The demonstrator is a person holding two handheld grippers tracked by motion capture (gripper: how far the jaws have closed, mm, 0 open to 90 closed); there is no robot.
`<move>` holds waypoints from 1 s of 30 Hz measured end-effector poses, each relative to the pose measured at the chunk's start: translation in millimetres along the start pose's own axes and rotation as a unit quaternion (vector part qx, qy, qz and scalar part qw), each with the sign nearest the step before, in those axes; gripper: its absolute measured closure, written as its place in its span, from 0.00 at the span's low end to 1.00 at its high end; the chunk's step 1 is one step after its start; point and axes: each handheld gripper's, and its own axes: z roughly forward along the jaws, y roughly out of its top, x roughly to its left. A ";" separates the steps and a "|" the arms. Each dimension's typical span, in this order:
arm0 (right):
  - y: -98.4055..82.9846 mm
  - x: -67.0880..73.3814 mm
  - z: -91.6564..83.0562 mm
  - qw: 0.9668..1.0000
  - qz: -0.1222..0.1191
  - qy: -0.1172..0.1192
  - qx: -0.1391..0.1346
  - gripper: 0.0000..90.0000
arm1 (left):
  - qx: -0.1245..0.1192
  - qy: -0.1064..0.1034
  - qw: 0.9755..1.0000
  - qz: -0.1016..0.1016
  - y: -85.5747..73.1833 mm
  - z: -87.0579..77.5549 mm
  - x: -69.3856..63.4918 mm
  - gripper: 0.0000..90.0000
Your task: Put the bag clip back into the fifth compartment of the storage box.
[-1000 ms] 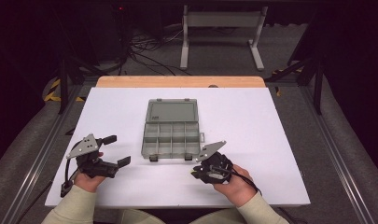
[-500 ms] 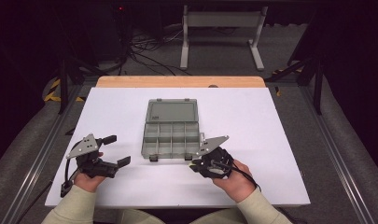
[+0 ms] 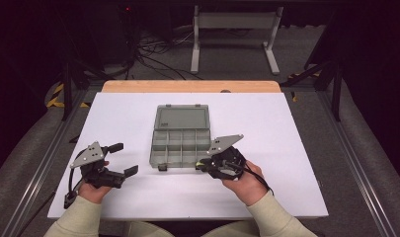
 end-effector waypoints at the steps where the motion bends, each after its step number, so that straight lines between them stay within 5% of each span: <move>1: 1.3 -0.6 0.2 1.000 0.000 -0.001 -0.002 0.87 | 0.000 0.000 1.000 0.000 0.0 -0.1 0.0 0.01; 30: 60.5 -20.7 33.0 0.999 -0.016 0.005 -0.037 0.87 | 0.002 -0.001 1.000 0.000 -0.1 -0.6 1.0 0.01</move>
